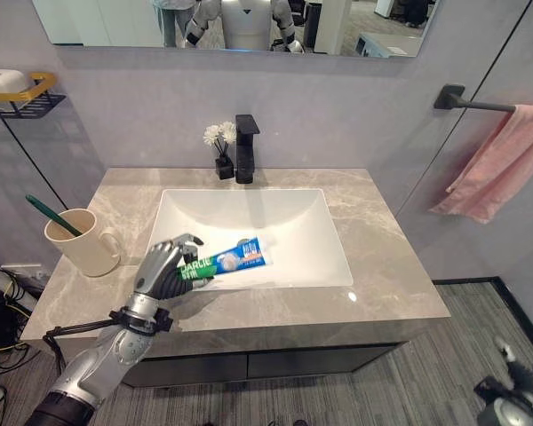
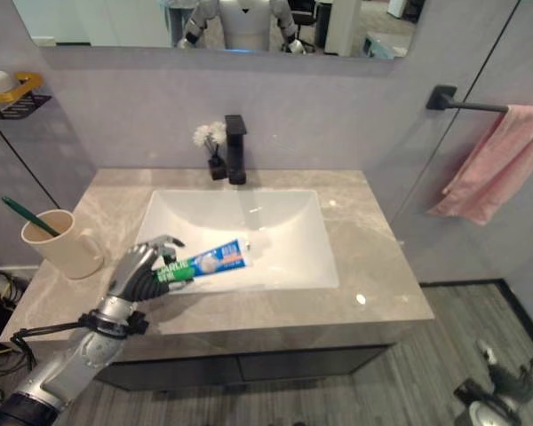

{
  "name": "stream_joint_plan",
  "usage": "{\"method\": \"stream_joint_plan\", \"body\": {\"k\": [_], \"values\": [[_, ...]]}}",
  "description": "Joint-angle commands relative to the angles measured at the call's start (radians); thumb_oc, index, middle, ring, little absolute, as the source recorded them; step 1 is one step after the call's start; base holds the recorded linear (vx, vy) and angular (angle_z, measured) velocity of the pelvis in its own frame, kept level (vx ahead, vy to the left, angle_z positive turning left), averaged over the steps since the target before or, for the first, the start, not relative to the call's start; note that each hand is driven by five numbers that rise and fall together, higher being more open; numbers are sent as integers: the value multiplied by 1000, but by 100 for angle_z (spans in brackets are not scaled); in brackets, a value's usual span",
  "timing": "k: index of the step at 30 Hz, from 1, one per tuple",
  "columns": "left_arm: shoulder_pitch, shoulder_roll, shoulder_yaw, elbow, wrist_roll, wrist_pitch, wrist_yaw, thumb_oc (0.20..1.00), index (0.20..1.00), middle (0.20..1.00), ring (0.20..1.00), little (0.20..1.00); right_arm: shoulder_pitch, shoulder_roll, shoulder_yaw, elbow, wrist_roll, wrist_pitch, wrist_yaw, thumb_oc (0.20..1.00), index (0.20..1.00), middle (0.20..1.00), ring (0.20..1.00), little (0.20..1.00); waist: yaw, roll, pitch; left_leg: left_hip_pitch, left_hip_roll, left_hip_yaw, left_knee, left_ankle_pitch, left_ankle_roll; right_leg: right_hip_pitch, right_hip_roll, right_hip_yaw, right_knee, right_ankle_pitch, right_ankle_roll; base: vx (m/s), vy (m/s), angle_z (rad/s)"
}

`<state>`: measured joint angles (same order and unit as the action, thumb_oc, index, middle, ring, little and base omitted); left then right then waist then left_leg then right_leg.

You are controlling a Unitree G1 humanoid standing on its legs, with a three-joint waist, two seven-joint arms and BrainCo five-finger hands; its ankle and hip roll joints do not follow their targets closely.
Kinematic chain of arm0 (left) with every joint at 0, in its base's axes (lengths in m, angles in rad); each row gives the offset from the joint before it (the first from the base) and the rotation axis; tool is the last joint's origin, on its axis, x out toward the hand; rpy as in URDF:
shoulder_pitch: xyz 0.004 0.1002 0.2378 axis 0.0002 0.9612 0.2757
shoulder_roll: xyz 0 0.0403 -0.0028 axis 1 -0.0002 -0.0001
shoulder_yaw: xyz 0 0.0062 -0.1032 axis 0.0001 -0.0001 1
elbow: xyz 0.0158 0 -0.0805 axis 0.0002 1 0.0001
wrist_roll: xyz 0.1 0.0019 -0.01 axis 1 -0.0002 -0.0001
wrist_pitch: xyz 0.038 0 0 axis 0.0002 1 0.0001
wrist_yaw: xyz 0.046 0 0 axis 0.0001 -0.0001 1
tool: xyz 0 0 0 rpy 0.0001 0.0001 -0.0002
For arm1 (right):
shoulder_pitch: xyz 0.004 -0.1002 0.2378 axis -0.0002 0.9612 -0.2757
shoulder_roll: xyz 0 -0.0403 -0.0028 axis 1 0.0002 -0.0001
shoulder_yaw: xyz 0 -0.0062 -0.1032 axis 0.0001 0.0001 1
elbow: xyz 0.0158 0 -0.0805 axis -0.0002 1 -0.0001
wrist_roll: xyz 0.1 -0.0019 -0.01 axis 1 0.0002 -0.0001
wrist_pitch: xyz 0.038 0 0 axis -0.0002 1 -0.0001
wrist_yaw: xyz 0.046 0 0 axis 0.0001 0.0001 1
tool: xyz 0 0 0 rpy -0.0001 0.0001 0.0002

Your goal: Put brush and paste in cup on sink, flatten towel.

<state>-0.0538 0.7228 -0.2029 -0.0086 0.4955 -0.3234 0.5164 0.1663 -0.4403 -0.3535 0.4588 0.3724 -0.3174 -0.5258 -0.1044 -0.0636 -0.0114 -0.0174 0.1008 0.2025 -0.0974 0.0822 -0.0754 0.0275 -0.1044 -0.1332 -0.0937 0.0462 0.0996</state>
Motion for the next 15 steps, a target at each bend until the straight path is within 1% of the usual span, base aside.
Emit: {"method": "stream_joint_plan", "body": {"k": [1,3,4,6,7,8,9,11,13,14,15], "values": [[-157,13,101,-41,26,-19,105,200,200,200,200,200,-100,-120,-53,-122,-145,-28,-66,1000,1000,1000,1000,1000,-14,3,-27,24,55,-29,10,-55,-41,23,-74,17,22,1,103,0,0,0],[-211,17,114,-58,22,-3,118,200,200,200,200,200,-168,-157,-25,-255,-146,-18,-49,1000,1000,1000,1000,1000,-17,4,-28,28,55,-23,10,-54,-42,21,-73,25,26,-1,100,-11,2,-3],[-252,21,119,-76,15,6,120,200,200,200,200,200,-233,-187,29,-345,-150,-12,-11,1000,1000,1000,1000,1000,-14,4,-28,33,56,-18,10,-54,-42,22,-73,30,26,0,98,-50,5,-6],[-320,31,106,-97,6,12,113,200,200,200,200,200,-315,-231,146,-444,-94,-28,113,1000,1000,1000,1000,1000,-10,2,-25,37,56,-10,10,-45,-41,21,-73,37,29,4,95,-72,5,-16],[-405,46,68,-112,-18,12,92,200,200,200,200,200,-412,-290,304,-481,25,-29,272,1000,1000,1000,1000,1000,-3,-3,-25,41,57,-4,10,-41,-44,22,-72,40,28,6,93,-26,1,-20],[-424,46,51,-109,-28,12,83,200,200,200,200,200,-432,-303,336,-480,34,-13,285,1000,1000,1000,1000,1000,-3,-4,-31,44,57,-4,10,-48,-45,24,-72,40,25,2,94,-2,1,-17],[-462,53,25,-93,-37,14,68,200,200,200,200,200,-503,-334,427,-485,31,18,348,1000,1000,1000,1000,1000,2,-7,-32,53,56,0,10,-53,-46,31,-73,41,24,-1,95,0,0,0],[-532,68,-14,-81,-51,21,48,200,200,200,200,200,-648,-401,567,-516,46,46,422,1000,1000,1000,1000,1000,5,-9,-31,57,57,2,10,-51,-48,34,-73,42,23,0,95,-17,-2,0],[-571,52,-50,-90,-73,20,34,200,200,200,200,200,-765,-400,676,-503,99,60,454,1000,1000,1000,1000,1000,15,-13,-36,55,58,1,10,-45,-49,34,-72,40,22,4,92,0,0,0],[-576,42,-51,-100,-84,20,28,200,200,200,200,200,-825,-381,736,-489,132,59,471,1000,1000,1000,1000,1000,15,-12,-33,56,58,-1,10,-44,-50,36,-72,40,21,5,91,0,0,0],[-584,33,-65,-111,-94,15,20,200,200,200,200,200,-869,-358,787,-482,169,66,495,1000,1000,1000,1000,1000,25,-16,-32,55,58,-4,10,-42,-50,37,-72,38,22,4,89,0,0,0]]}}
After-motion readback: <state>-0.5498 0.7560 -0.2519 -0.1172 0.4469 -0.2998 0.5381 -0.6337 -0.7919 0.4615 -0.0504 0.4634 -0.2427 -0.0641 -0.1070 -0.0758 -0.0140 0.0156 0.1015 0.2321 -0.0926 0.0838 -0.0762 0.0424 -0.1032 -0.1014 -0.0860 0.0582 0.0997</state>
